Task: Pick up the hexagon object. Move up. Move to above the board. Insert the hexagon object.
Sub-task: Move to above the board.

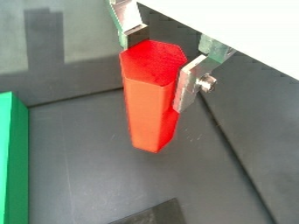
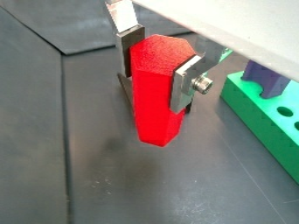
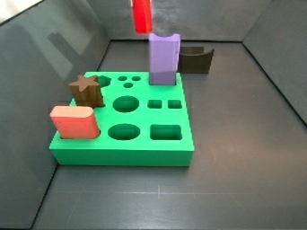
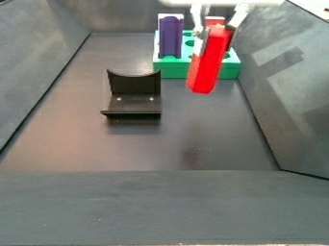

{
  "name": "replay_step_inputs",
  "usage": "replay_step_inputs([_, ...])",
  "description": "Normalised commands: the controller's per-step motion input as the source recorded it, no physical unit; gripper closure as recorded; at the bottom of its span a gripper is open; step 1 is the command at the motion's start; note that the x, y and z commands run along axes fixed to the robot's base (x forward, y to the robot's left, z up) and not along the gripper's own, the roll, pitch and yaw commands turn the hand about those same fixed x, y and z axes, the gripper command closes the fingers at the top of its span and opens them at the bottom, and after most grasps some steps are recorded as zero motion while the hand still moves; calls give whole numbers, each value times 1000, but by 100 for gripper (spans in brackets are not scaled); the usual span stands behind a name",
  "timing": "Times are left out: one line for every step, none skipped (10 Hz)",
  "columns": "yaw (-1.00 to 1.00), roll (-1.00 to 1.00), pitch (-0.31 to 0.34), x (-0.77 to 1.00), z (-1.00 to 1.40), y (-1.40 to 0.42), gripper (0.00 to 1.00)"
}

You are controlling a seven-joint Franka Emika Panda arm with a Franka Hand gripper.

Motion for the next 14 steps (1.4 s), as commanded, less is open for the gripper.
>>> replay_step_inputs([-46, 77, 5, -151, 1000, 216, 100])
replay_step_inputs([-34, 65, 31, -146, 1000, 203, 100])
replay_step_inputs([-21, 57, 44, -136, 1000, 185, 100])
replay_step_inputs([-18, 56, 56, -126, 1000, 173, 100])
replay_step_inputs([-14, 53, 69, -113, 1000, 159, 100])
replay_step_inputs([-6, 50, 81, -95, 1000, 140, 100])
replay_step_inputs([-2, 50, 86, -85, 1000, 127, 100])
replay_step_inputs([2, 52, 88, -67, 1000, 105, 100])
replay_step_inputs([5, 51, 88, -52, 915, 85, 100])
replay_step_inputs([10, 48, 88, -25, 703, 52, 100])
replay_step_inputs([11, 50, 91, -17, 596, 41, 100])
replay_step_inputs([14, 58, 92, -9, 327, 17, 100])
replay_step_inputs([15, 62, 91, -5, 220, 9, 100])
replay_step_inputs([-1000, 11, 378, 144, 50, -1000, 100])
